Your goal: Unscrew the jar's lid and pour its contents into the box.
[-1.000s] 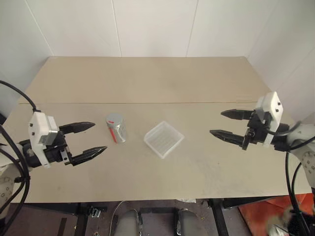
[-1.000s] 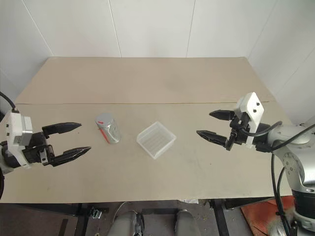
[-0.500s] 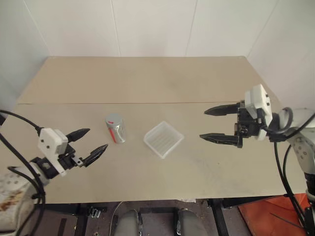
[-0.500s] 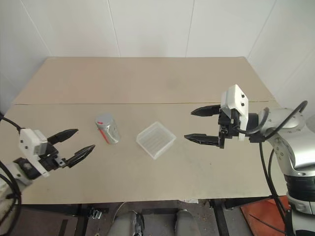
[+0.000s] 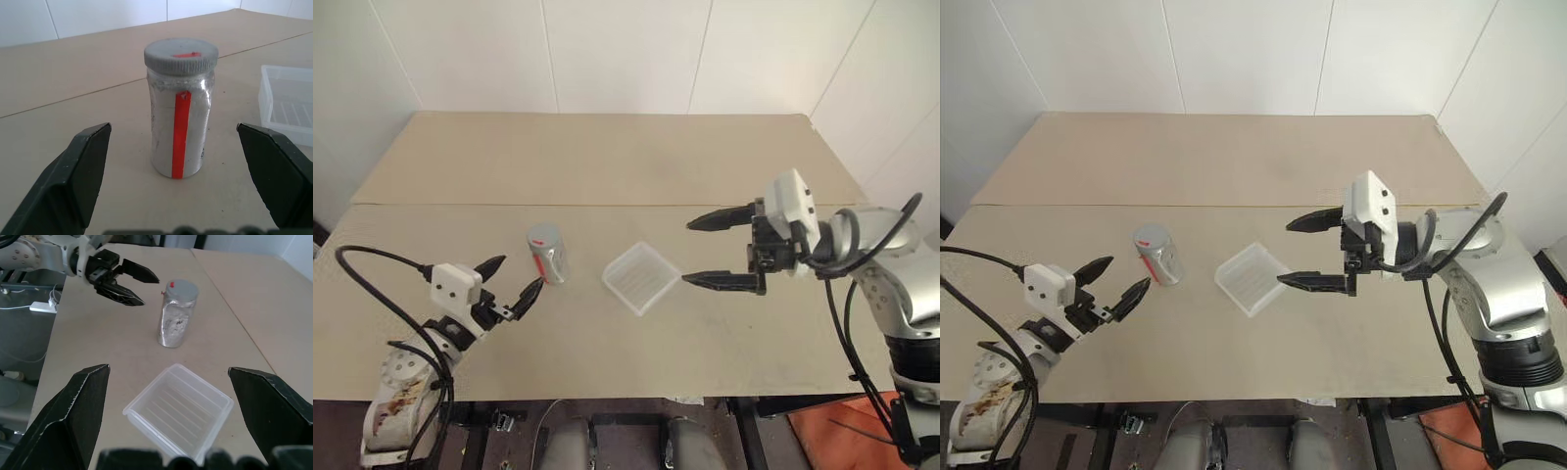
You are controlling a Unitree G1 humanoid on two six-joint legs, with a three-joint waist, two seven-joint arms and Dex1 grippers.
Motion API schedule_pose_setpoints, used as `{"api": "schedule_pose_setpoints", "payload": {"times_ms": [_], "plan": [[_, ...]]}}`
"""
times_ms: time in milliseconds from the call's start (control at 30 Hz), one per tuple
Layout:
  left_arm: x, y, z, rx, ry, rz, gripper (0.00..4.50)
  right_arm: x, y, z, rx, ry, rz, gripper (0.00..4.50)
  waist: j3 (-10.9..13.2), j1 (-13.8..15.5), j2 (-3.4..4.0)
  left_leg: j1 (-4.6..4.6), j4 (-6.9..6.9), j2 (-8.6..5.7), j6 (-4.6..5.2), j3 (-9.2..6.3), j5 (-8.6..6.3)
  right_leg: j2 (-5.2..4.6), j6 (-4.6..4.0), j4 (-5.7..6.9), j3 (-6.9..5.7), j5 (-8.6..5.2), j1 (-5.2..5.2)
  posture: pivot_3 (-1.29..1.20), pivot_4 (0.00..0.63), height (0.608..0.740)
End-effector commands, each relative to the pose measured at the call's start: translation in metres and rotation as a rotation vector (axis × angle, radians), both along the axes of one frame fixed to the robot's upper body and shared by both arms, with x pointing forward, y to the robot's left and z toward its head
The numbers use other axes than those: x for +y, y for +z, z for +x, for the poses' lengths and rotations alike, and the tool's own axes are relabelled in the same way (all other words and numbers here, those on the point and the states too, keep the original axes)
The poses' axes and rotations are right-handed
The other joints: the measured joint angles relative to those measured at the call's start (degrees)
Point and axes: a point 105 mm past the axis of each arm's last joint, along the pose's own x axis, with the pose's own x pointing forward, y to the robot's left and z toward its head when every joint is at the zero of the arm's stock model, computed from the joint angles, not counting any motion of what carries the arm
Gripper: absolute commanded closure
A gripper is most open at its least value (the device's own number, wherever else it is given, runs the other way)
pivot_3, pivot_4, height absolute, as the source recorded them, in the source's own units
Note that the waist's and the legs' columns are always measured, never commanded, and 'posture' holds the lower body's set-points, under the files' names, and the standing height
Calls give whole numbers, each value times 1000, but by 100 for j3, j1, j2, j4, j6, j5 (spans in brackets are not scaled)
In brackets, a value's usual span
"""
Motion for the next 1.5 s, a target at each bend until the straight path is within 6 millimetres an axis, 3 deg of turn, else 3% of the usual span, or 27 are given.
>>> {"api": "schedule_pose_setpoints", "payload": {"times_ms": [33,367,633,1067,1367,1500], "plan": [[-4,6,7,-47,-10,5,24,6,10,-7,-63,39,-1,0,0,3,0,-1,0,-1,0,1,0,0,0,1,0,0,-1,0,150,740],[-5,3,24,-70,-1,12,24,10,11,-12,-71,81,19,0,0,5,0,-1,0,0,0,0,0,0,0,2,-1,0,-1,0,150,740],[-24,0,33,-92,-29,13,24,10,14,-16,-79,105,30,0,0,1,0,-3,0,-1,1,-1,-1,-2,1,-2,-3,2,0,0,150,740],[-37,3,55,-150,24,-8,24,12,16,-17,-95,113,26,0,0,7,-1,-4,1,-2,2,-2,-1,-3,4,-3,-4,3,2,0,150,740],[-35,0,67,-132,66,-17,24,12,18,-17,-111,109,32,0,0,2,-1,-3,0,-1,1,-3,-1,-2,4,-2,-5,4,2,0,150,740],[-41,0,68,-134,56,-36,1196,11,18,-18,-115,103,32,0,0,3,-1,-3,1,-2,1,-3,-1,-2,5,-1,-5,4,2,0,150,740]]}}
